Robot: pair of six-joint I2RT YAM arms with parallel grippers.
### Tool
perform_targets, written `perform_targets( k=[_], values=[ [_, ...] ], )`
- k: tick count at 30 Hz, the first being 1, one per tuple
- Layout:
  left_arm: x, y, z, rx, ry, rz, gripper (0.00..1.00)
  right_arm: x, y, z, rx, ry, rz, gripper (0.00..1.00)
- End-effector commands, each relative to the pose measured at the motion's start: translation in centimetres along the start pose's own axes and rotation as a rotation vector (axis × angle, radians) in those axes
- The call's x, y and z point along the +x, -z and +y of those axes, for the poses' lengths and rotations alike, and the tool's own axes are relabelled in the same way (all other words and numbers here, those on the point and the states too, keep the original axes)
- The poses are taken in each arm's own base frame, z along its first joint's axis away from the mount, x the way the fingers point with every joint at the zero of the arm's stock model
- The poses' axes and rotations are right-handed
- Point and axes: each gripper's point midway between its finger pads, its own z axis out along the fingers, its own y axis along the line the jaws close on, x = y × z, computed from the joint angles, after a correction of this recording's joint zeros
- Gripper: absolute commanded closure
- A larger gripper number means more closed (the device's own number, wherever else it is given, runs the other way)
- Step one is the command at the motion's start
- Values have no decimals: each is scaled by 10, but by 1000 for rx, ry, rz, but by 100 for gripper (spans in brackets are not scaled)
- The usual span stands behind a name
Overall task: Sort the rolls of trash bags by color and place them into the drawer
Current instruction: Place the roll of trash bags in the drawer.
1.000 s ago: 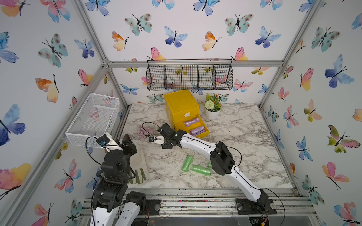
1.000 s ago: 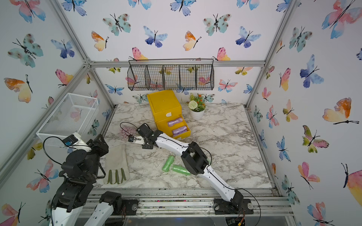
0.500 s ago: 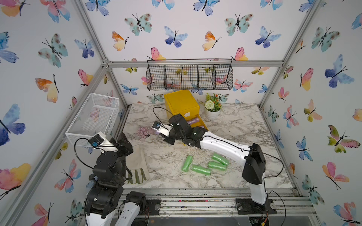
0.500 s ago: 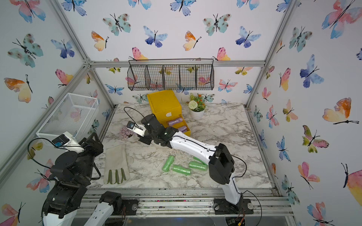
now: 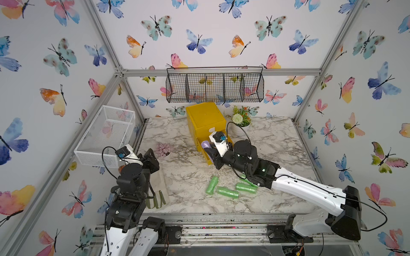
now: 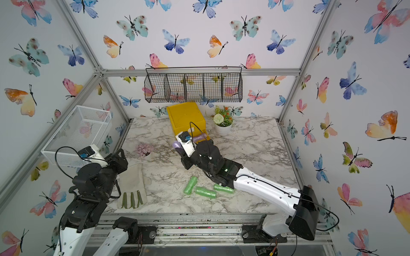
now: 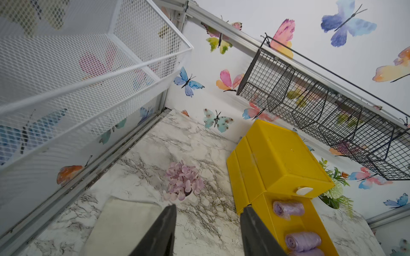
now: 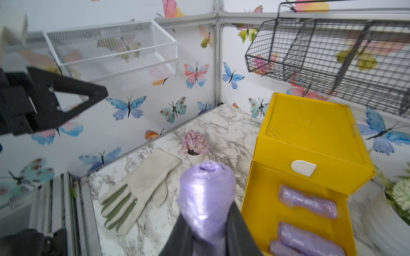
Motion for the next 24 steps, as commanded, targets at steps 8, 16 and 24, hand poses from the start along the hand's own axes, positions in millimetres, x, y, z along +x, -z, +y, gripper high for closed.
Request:
perform_targets(
  k=[8, 16, 24],
  values=[
    [31, -18, -15, 94, 56, 101, 48, -7, -3, -64, 136, -256, -50, 87],
    [29, -15, -8, 65, 18, 86, 46, 15, -29, -111, 184, -504, -38, 91],
    [32, -17, -3, 44, 6, 78, 46, 44, -49, -135, 314, -878, -27, 99]
  ],
)
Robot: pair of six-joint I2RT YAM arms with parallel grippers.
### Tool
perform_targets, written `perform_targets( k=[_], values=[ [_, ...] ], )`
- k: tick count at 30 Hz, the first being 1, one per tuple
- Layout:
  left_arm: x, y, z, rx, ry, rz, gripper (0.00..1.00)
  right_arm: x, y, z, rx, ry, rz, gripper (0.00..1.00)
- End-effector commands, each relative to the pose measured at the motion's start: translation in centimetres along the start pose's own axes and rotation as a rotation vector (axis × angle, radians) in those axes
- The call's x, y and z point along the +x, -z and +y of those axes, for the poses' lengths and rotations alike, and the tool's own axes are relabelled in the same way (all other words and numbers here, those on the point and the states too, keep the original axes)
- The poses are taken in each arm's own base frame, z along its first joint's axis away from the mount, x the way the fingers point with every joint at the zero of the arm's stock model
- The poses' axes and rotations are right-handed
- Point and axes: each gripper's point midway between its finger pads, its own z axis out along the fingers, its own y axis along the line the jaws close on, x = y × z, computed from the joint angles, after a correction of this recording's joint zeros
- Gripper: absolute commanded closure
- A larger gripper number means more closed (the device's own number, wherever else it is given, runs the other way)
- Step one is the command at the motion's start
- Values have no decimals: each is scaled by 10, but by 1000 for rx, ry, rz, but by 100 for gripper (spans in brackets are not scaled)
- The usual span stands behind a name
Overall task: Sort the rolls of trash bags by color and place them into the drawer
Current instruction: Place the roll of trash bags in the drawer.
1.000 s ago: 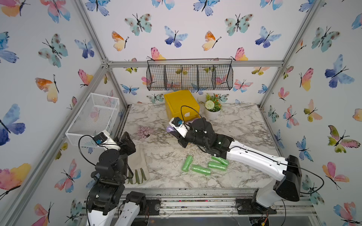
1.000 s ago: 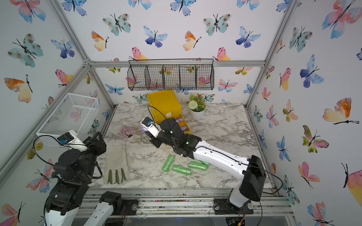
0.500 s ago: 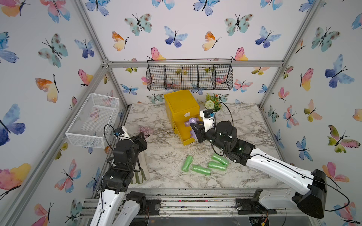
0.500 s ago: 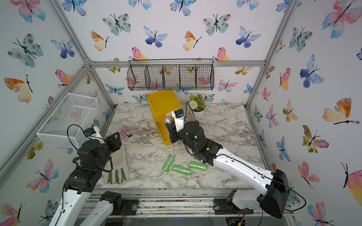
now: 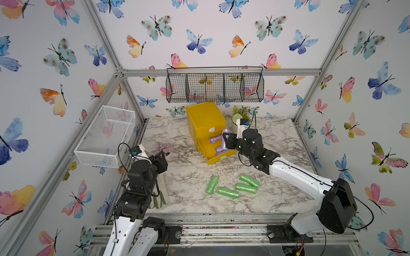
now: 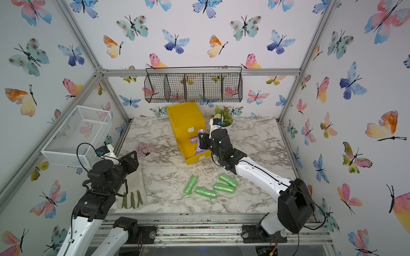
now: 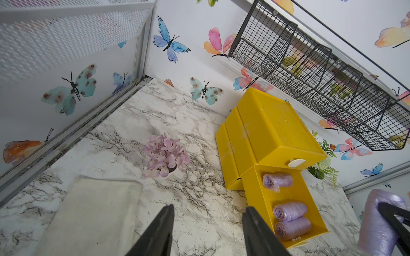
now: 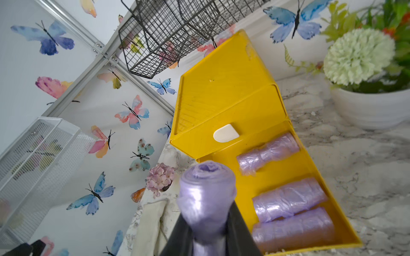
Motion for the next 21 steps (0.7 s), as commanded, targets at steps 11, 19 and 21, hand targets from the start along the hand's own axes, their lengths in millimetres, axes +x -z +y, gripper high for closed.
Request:
perform_targets(
  k=[11, 19, 21],
  values=[
    [-12, 8, 10, -42, -26, -69, 45, 5, -34, -36, 380, -464, 47, 99],
    [-15, 9, 10, -52, -41, -80, 44, 0, -42, -58, 607, -498, -15, 99],
    [-16, 9, 11, -55, -44, -82, 44, 1, -49, -58, 607, -501, -17, 99]
  ],
)
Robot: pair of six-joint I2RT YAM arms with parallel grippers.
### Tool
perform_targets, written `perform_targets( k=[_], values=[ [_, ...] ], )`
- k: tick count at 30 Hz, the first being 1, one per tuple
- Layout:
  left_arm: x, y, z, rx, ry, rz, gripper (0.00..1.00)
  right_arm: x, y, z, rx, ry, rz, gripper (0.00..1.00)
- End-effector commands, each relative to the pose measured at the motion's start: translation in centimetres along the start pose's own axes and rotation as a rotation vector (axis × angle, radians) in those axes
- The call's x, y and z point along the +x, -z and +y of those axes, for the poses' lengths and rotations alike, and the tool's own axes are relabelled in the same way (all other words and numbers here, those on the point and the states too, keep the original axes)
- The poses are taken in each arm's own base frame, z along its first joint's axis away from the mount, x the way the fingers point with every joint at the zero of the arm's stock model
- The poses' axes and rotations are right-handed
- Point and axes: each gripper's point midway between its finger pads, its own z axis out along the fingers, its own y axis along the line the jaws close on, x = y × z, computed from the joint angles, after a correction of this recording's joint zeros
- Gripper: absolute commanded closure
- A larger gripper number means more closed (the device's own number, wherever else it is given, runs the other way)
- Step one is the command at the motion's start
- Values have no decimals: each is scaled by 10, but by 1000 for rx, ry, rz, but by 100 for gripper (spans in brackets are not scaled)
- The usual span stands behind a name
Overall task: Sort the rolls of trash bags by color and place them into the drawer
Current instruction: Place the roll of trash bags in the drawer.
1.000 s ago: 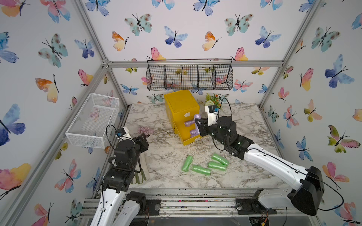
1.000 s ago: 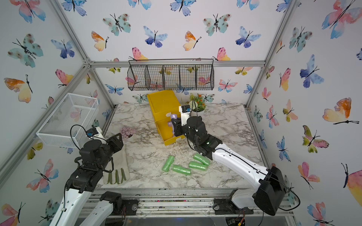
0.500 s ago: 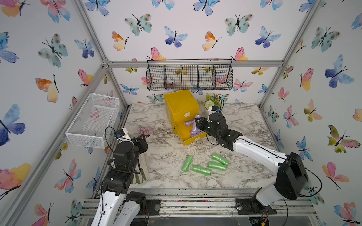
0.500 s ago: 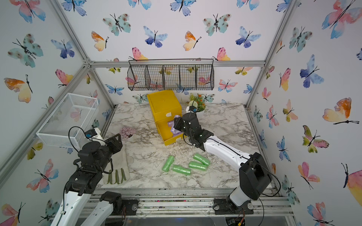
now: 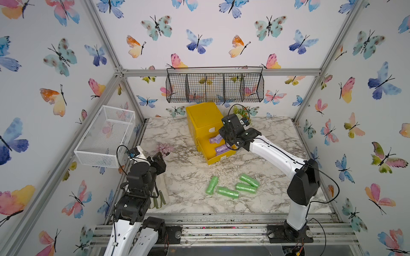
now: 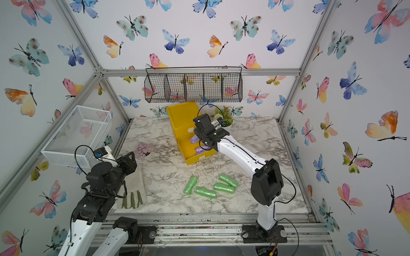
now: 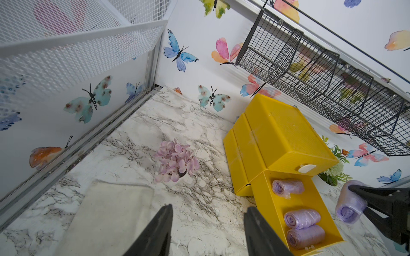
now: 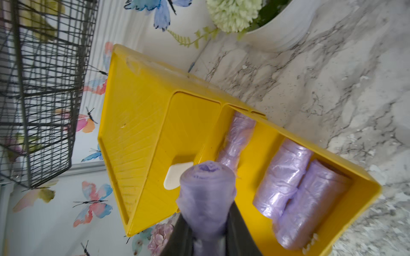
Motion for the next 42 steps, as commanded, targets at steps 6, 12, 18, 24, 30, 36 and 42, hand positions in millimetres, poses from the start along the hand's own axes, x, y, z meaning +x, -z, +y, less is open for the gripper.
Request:
perform_targets(
  k=[6, 12, 18, 24, 30, 36, 42],
  values=[
    [-11, 3, 3, -25, -27, -43, 43, 7, -22, -22, 125, -20, -31, 98],
    [-11, 2, 6, -36, -30, -48, 43, 16, -37, -28, 139, -29, -17, 97],
    [-7, 0, 8, -43, -32, -44, 42, 19, -48, -31, 145, -30, -26, 95],
    [-5, -1, 11, -59, -37, -44, 42, 25, -61, -34, 162, -27, -22, 93],
    [-5, -1, 14, -71, -43, -48, 41, 30, -72, -37, 173, -28, -22, 92],
    [-2, -3, 16, -80, -50, -44, 41, 31, -81, -38, 181, -23, -31, 90],
    [-1, -4, 17, -85, -56, -46, 40, 33, -87, -41, 189, -30, -37, 88]
  ],
)
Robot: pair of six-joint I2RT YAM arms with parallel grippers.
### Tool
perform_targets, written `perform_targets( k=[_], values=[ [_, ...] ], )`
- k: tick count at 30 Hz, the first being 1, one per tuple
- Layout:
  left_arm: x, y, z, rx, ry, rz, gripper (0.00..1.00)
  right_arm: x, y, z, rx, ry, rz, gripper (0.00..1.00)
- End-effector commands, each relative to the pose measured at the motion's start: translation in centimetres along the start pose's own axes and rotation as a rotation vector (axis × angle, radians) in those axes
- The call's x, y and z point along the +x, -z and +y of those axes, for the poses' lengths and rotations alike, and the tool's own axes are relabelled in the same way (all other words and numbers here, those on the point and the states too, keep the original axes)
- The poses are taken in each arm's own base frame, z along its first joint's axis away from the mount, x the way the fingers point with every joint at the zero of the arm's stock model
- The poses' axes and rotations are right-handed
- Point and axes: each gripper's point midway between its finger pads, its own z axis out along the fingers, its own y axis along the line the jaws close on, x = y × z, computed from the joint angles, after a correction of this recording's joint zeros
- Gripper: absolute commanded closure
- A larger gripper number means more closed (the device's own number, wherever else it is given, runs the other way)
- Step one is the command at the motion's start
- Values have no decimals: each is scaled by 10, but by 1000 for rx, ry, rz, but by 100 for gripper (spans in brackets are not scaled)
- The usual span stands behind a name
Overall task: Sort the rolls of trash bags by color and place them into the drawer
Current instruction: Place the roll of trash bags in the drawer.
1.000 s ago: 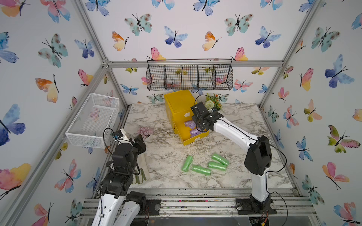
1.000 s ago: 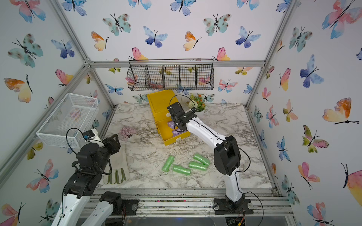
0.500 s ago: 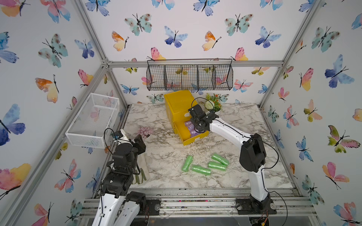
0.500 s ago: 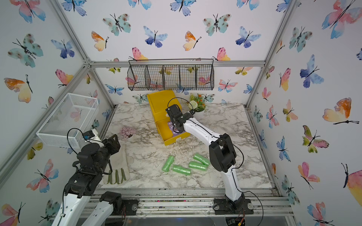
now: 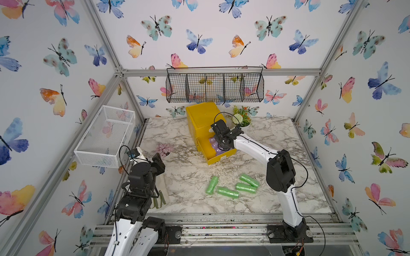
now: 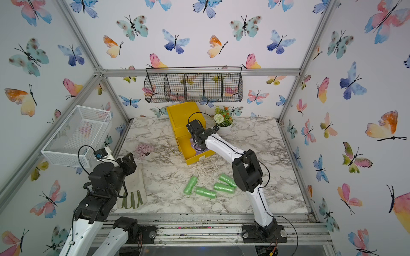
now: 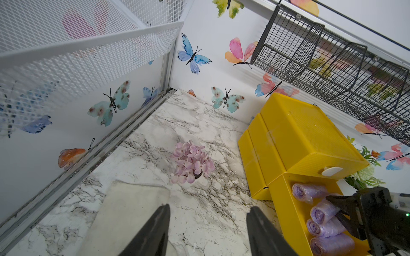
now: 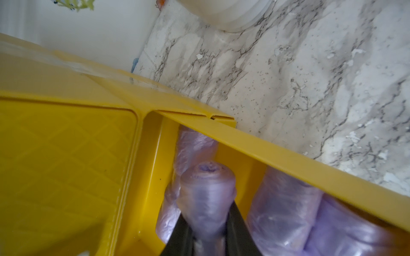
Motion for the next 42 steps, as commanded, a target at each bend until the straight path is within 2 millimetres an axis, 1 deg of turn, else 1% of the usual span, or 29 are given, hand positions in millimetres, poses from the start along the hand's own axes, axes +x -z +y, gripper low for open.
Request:
perform_targets(
  k=[1, 13, 22, 36, 42],
  values=[
    [-5, 0, 3, -17, -9, -31, 40, 1, -6, 0, 12, -6, -25, 88],
    [-5, 0, 5, -24, -12, -36, 40, 4, -12, -5, 29, -27, -29, 86],
    [-5, 1, 6, -24, -15, -39, 39, 4, -13, -6, 31, -31, -26, 77],
    [-8, 4, 8, -31, -14, -50, 35, 1, -3, -1, 4, -47, -22, 65],
    [-8, 4, 8, -32, -14, -52, 35, 1, 5, -3, -9, -69, -6, 66]
  ],
)
